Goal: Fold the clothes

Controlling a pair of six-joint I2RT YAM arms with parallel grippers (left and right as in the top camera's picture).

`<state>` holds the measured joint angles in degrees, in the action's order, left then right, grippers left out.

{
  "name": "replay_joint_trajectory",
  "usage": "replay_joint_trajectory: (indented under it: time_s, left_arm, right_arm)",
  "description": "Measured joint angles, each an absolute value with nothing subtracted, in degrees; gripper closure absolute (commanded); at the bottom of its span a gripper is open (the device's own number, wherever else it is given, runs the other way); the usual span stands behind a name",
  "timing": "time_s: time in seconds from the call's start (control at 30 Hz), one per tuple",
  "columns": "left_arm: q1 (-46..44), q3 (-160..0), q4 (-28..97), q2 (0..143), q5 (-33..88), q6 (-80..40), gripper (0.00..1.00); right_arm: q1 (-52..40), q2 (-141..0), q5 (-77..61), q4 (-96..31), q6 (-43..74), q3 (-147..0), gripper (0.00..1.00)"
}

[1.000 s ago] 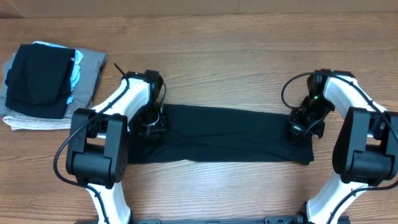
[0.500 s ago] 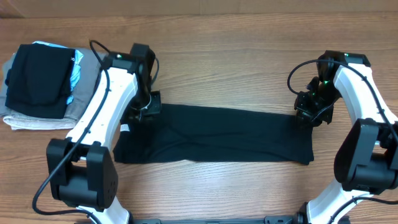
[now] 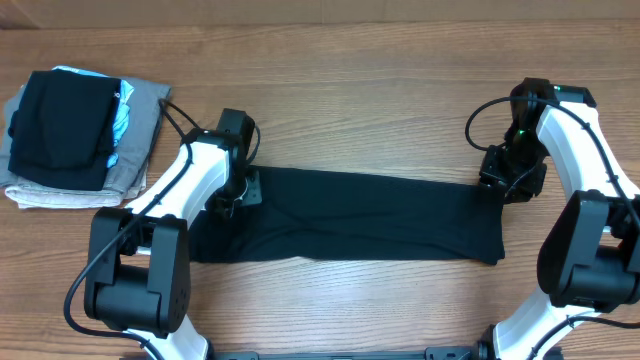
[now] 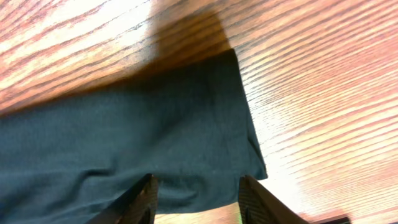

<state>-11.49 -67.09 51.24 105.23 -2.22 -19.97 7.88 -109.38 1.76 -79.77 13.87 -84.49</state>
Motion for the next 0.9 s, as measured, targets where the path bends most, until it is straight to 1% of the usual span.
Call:
replay_joint_trajectory:
  time_s: [0.1,0.33,0.57,0.67,0.9]
  left_arm:
    - [-11.49,-66.92,47.16,105.23,-2.87,-19.88,0.96]
    - [-11.49,-66.78,41.98,108.22,-5.02,-19.59,0.96]
    - [-11.49,-67.16,41.65,108.79,-6.09,-18.92,0.96]
    - [-11.49,-69.89,44.95,109.91,-6.31,-18.31,0.96]
    - [-11.25,-85.56,62.57,110.61,-4.62,-18.06,0.96]
  right_arm:
    - [7.88,-109.38,1.96,-79.33,14.24,-84.49,0.52]
    - [7.88,-109.38,2.22,-79.29,14.61,-84.49,0.51]
    - [8.78,-109.38,2.39,-79.26,14.76,-84.49,0.51]
    - [9.8,-109.38,2.37,-79.29,14.79,-84.49,0.51]
    - [10.87,-109.38,2.42,-79.31,14.79,-84.49,0.5]
